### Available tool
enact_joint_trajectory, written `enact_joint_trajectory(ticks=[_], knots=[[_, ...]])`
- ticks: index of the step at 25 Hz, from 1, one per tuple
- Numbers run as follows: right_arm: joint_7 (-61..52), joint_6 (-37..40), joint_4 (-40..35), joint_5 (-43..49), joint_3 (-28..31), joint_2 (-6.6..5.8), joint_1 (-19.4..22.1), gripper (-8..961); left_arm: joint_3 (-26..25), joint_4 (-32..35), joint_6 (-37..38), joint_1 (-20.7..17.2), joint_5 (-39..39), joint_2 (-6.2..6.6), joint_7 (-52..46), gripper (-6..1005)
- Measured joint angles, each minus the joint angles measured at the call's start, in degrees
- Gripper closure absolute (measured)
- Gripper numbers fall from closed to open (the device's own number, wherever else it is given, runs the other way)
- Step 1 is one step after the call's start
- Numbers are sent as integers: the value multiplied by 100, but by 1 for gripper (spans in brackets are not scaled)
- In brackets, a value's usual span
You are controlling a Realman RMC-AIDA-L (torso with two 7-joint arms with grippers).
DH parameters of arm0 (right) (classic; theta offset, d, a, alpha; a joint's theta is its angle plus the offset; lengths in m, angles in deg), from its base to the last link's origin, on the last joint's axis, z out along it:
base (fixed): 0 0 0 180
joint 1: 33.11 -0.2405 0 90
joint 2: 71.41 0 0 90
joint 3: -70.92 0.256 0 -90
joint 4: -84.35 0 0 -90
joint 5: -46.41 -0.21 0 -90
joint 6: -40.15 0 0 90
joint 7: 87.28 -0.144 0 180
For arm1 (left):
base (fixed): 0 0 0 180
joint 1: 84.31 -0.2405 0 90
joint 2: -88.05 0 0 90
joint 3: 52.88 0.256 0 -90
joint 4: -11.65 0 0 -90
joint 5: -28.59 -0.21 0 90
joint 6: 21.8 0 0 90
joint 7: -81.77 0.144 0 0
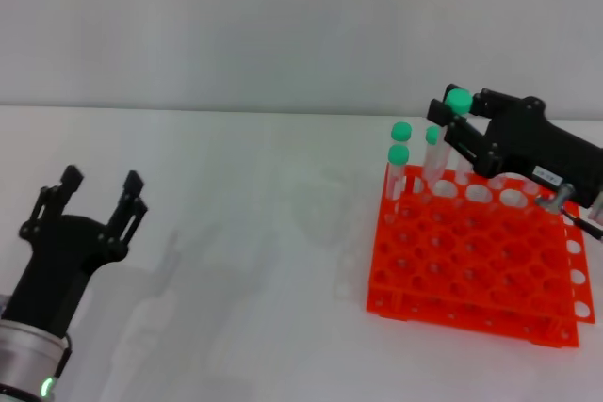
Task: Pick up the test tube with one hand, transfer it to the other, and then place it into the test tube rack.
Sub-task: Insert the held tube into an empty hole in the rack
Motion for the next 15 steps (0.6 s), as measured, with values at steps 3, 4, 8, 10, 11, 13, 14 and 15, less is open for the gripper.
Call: enact_joint_trajectory(ticks=[3, 4, 8, 10, 11, 13, 14, 15], knots=[[144, -319, 2, -17, -215, 61, -87, 692, -1, -74, 1, -9, 83, 3, -2, 239], [144, -319, 2, -17, -215, 61, -87, 692, 2, -87, -9, -1, 102, 2, -2, 240], [244, -605, 27, -49, -413, 84, -212, 692, 33, -93, -109, 73, 110, 0, -10, 240], [245, -735, 40, -97, -446, 90, -234, 691, 37, -91, -125, 90, 110, 0, -11, 240], [250, -753, 57, -150, -466, 91, -241, 691, 37, -80, -126, 93, 110, 0, -12, 240], [308, -815, 126, -386, -588, 91, -266, 691, 39, -69, -127, 95, 110, 1, -12, 240], [345, -869, 151, -511, -669, 90, -278, 691, 42, -64, -128, 95, 111, 1, -13, 240], [401, -963, 173, -667, -791, 91, -294, 691, 45, -61, -130, 95, 110, 2, -13, 240]])
